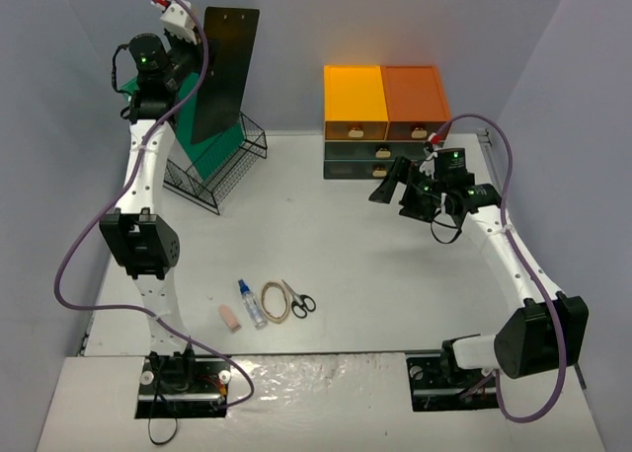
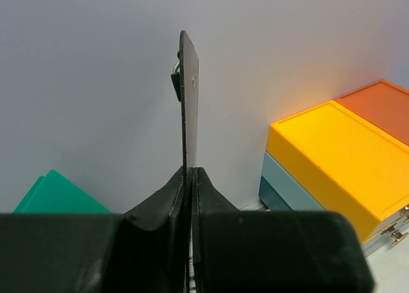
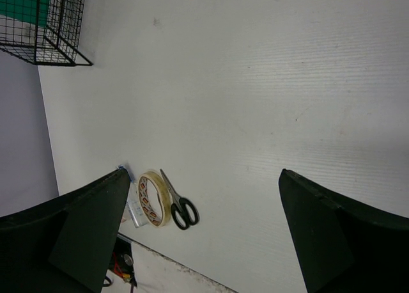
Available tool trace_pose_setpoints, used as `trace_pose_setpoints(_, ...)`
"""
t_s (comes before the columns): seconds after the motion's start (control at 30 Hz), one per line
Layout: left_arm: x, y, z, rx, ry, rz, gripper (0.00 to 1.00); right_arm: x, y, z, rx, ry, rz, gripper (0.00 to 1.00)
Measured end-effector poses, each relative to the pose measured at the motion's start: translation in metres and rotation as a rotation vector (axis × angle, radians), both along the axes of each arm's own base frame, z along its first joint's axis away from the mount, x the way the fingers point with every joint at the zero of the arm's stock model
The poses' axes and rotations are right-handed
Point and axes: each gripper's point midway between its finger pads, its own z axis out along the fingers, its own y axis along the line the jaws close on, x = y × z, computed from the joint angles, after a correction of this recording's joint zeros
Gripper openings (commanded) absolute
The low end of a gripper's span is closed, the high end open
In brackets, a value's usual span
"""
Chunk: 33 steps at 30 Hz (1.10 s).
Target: Organize the desk
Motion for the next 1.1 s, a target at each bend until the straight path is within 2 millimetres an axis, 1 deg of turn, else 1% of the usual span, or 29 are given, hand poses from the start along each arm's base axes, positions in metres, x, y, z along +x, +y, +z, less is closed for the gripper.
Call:
trace_pose_setpoints(0.1,0.003,0.009,-0.005,0.001,0.007,0.009,0.0,0.002,0.001,-0.008,-0.004,0.024,0.004,1.0)
trace_pose_setpoints(0.2,0.008,0.016,-0.024,0.0,0.027,0.017,0.0,0.004,0.001,-0.014,-0.007,0.041,0.007,1.0)
trace_pose_setpoints(0.27,0.014,0.02,-0.05,-0.001,0.071,0.023,0.0,0.004,0.001,-0.018,-0.009,0.049,0.008,1.0)
trace_pose_setpoints(0.4,0.018,0.021,-0.109,-0.013,0.187,0.023,0.0,0.006,0.002,-0.023,-0.011,0.062,0.01,1.0)
trace_pose_setpoints(0.43,0.02,0.021,-0.116,-0.022,0.188,0.024,0.0,0.006,0.002,-0.024,-0.012,0.066,0.01,1.0)
trace_pose_setpoints(0.6,0.011,0.019,-0.108,-0.057,0.143,0.015,0.0,0.007,0.003,-0.028,-0.011,0.077,0.017,1.0)
trace_pose_setpoints(0.77,0.005,0.016,-0.116,-0.095,0.134,0.004,0.0,0.006,0.004,-0.029,-0.011,0.08,0.023,1.0)
trace_pose_setpoints(0.93,-0.002,0.015,-0.118,-0.133,0.114,0.003,0.0,0.006,0.005,-0.029,-0.006,0.079,0.031,1.0)
trace_pose_setpoints(1.1,-0.019,0.017,-0.125,-0.162,0.075,0.017,0.0,0.005,0.006,-0.029,-0.002,0.08,0.036,1.0)
